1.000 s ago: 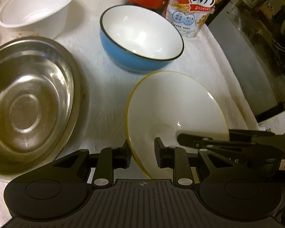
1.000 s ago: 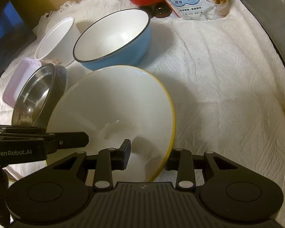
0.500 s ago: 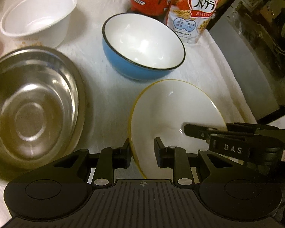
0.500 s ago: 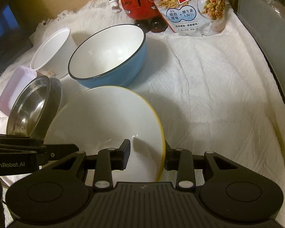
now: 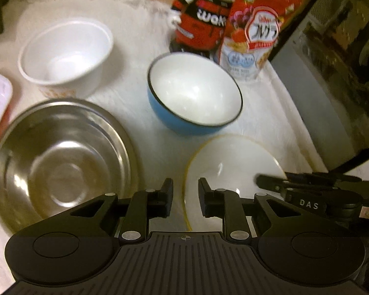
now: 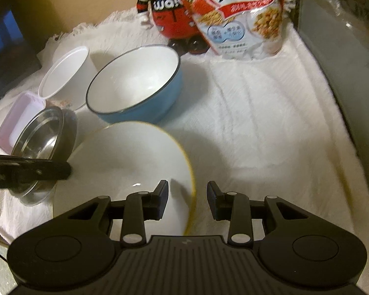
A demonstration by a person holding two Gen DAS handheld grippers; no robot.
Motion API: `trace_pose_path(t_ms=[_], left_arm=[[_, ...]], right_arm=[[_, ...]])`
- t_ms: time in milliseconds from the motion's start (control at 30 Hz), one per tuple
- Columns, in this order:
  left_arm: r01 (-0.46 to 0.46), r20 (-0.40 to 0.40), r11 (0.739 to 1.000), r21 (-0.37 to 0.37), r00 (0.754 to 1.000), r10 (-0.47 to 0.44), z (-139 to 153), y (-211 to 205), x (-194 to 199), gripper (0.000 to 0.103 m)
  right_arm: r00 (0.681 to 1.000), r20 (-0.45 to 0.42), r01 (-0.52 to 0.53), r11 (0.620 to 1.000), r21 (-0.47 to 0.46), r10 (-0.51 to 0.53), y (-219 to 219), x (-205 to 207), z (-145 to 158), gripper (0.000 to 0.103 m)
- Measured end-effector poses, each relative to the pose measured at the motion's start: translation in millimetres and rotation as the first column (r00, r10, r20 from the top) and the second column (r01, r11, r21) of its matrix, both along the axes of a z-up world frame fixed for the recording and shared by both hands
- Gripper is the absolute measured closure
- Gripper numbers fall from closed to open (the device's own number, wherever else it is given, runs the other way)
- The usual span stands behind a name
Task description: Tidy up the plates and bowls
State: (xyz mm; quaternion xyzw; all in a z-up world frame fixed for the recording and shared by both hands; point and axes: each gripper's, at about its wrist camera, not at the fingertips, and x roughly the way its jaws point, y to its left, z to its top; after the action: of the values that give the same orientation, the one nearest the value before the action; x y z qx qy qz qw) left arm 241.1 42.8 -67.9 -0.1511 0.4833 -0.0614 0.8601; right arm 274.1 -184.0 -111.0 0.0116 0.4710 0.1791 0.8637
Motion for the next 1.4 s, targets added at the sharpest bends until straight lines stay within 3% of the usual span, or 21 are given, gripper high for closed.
trace_pose_path(t_ms=[167,267,367,467,733,1167,1400], left_arm=[[-0.04,0.081,0.998,-0.048,0.996,0.044,16.5,17.9,0.0,0.079],[-0.056,0.141,0.996,-0.072,0.988,0.066,25.9,26.5,4.8,0.079],[-0.053,0.189,0.997,-0.061,0.98,0.063,34.8,31.1,12.8,0.079],[-0.046,0.174,0.996,-0.073,0.983,0.058,34.1,35.1,31.9,0.079],[-0.025,0.142,1.0,-0.019,0.99,0.027,29.0,42.6,80.6,0.078],[-0.046,0.004,0.997,0.056,0.999,0.046,-10.3,38.6,133.2,0.076],[-0.05,-0.07,0.997,0.056,0.996,0.054,-30.7,36.9,151.7,0.076]], right_arm=[[0.995,0.104,0.011,0.998,-0.056,-0.005,-3.4,-2.9,19.7,0.062],[0.981,0.193,0.017,0.994,-0.105,0.004,-0.4,-3.8,32.8,0.051],[0.964,0.267,0.032,0.989,-0.141,0.007,2.1,-0.5,43.9,0.047],[0.958,0.285,0.041,0.99,-0.133,-0.002,4.4,10.4,52.7,0.042],[0.997,0.08,-0.016,0.999,0.042,0.013,9.0,65.6,59.1,0.042],[0.998,-0.064,-0.024,0.999,0.048,0.027,43.0,129.5,17.6,0.043],[0.988,-0.15,-0.023,0.997,0.07,0.034,45.9,146.2,-3.4,0.055]])
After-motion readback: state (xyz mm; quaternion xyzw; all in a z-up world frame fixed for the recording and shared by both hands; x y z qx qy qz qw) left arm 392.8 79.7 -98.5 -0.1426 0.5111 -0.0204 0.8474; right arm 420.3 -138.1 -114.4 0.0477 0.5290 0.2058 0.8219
